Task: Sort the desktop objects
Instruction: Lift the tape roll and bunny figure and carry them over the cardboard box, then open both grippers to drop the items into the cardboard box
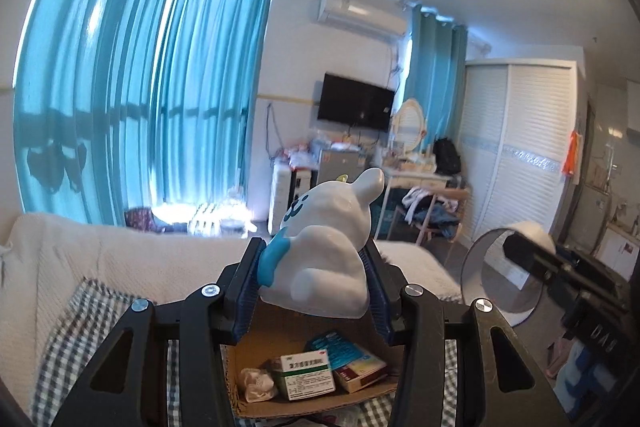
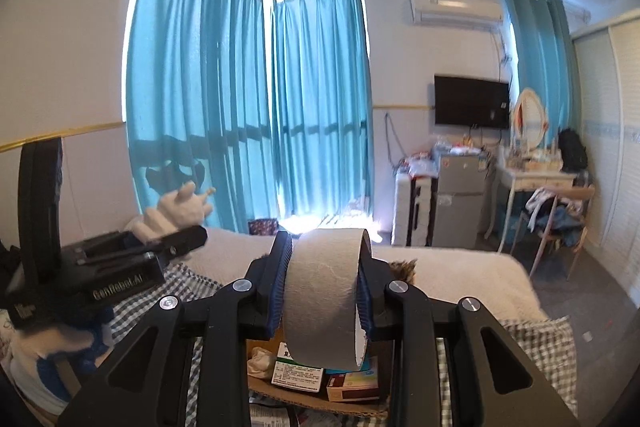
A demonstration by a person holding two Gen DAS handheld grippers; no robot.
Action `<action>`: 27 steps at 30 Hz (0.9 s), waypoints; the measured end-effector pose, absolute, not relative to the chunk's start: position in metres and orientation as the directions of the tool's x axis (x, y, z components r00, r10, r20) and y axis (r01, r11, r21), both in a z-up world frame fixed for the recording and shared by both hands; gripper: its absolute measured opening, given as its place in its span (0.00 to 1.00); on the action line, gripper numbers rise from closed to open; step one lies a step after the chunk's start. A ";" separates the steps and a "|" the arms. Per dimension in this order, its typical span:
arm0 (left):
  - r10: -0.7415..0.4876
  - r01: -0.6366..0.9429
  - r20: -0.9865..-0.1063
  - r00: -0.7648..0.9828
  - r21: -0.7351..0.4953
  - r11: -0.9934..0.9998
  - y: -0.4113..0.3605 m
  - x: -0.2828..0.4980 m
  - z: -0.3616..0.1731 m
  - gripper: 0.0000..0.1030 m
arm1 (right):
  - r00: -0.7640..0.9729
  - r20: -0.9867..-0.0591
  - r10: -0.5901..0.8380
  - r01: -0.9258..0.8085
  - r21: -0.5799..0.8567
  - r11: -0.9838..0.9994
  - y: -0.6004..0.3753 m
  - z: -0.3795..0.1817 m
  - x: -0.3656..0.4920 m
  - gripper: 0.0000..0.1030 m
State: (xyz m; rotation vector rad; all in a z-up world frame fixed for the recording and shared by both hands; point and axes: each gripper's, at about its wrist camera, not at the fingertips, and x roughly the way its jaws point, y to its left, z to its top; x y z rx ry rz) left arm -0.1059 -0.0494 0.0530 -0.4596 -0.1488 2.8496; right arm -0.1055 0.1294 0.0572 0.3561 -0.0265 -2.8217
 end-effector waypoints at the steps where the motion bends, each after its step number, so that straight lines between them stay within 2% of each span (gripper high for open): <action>1: 0.257 -0.223 -0.312 -0.915 -0.138 -0.965 -0.050 -0.114 0.044 0.47 | -0.922 -0.248 -0.296 0.292 0.056 -0.955 0.129 0.052 -0.113 0.28; 6: 0.242 -0.200 -0.382 -0.892 -0.147 -0.969 -0.047 -0.150 0.003 0.47 | -0.904 -0.304 -0.299 0.300 0.044 -0.953 0.124 0.012 -0.146 0.28; 27: 0.215 -0.173 -0.540 -0.814 -0.129 -0.977 -0.029 -0.222 -0.099 0.47 | -0.819 -0.482 -0.312 0.329 0.051 -0.943 0.119 -0.092 -0.238 0.28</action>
